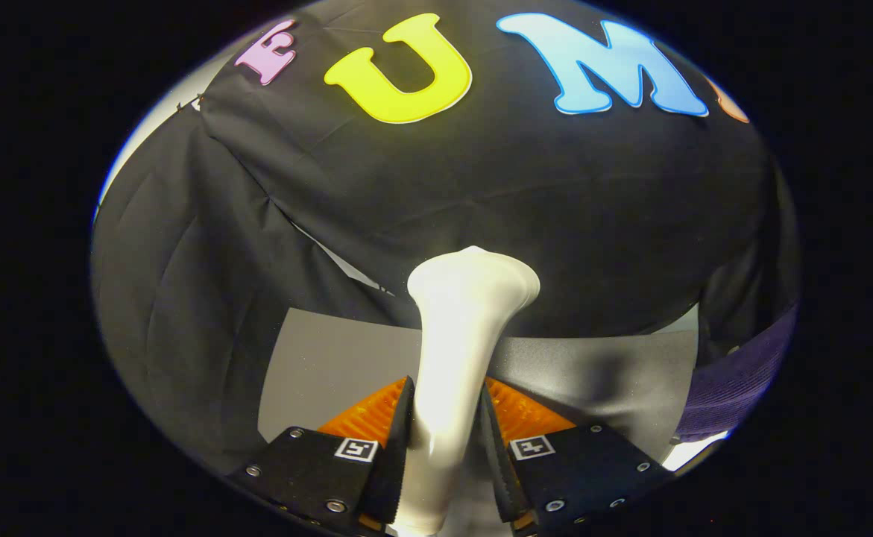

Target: Iron the clothes twice with a garment steamer, once on the left side and once on the right side.

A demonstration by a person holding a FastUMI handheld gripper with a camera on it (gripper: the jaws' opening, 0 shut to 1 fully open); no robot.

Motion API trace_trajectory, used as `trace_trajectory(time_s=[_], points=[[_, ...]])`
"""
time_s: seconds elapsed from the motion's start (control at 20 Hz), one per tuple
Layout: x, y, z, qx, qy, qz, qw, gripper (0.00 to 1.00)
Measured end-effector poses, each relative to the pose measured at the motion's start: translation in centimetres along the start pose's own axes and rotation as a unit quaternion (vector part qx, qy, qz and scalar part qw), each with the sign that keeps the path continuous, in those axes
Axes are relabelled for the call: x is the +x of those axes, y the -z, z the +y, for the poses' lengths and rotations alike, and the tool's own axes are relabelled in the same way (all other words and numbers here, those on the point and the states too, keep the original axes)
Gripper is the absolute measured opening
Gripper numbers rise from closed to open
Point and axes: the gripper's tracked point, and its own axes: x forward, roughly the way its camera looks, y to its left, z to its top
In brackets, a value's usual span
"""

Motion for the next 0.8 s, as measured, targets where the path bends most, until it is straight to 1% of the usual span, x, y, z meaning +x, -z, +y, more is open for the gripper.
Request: trace_trajectory(time_s=[0.05,0.15,0.2,0.35,0.45,0.55,0.8], points=[[-0.1,0.1,0.3,0.004,-0.010,-0.004,1.000,0.44],[-0.9,0.5,0.7,-0.014,-0.019,-0.015,1.000,0.38],[-1.4,1.0,1.0,-0.020,-0.022,-0.024,0.999,0.36],[-4.2,1.4,1.6,-0.034,-0.023,-0.061,0.997,0.36],[-6.6,1.6,2.1,-0.047,-0.021,-0.098,0.994,0.36],[-8.9,2.4,2.2,-0.057,-0.019,-0.121,0.991,0.36],[-14.5,6.1,2.8,-0.084,-0.010,-0.175,0.981,0.36]])
